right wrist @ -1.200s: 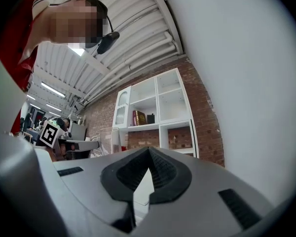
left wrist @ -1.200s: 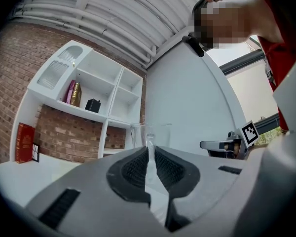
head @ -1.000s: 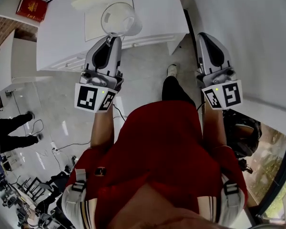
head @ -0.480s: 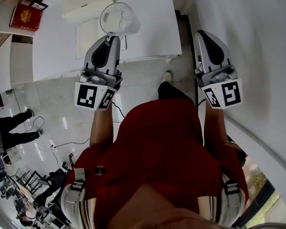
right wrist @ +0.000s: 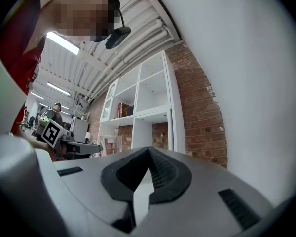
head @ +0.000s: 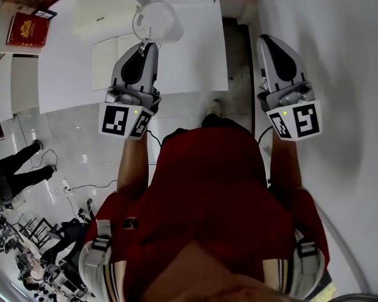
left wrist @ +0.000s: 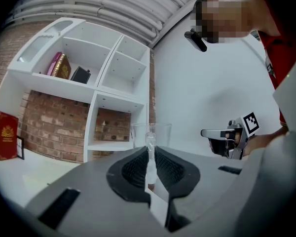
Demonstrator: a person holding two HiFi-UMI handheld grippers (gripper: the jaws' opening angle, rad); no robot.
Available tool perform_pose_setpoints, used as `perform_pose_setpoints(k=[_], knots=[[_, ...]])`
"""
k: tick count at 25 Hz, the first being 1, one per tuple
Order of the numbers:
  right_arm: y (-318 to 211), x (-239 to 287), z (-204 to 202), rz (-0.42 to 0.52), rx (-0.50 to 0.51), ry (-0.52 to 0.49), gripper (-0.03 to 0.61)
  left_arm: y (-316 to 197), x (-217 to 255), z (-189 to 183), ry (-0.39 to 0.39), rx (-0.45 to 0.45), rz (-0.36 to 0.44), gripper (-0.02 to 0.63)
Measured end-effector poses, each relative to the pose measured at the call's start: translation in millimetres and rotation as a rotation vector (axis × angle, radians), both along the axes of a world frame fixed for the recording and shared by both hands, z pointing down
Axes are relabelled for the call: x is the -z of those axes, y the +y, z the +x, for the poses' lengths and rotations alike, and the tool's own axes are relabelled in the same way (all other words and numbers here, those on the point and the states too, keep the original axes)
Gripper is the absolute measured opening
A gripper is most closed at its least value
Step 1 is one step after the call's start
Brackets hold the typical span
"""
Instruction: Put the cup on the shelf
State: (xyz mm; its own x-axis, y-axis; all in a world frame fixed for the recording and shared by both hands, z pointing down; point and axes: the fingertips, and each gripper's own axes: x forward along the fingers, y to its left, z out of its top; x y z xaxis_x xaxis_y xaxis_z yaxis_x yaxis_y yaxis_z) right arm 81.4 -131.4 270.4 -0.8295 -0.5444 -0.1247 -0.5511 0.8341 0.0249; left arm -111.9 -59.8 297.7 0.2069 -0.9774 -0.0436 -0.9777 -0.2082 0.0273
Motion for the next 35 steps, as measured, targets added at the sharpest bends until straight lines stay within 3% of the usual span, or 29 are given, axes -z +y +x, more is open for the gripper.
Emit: perform_pose_setpoints(k=[10,35], knots=[[-27.0,-6.7,-5.7,-0.027,0.013,0.008,-0.003,-45.5,-17.4,-0.3,0.002,0.005,-0.046,0.028],[-69.5,-19.8,-25.7,-0.056,-0.142,0.060,-0.003,-160.9,-95.2,-30.7,-0.003,-0.083,-0.138,0.029]])
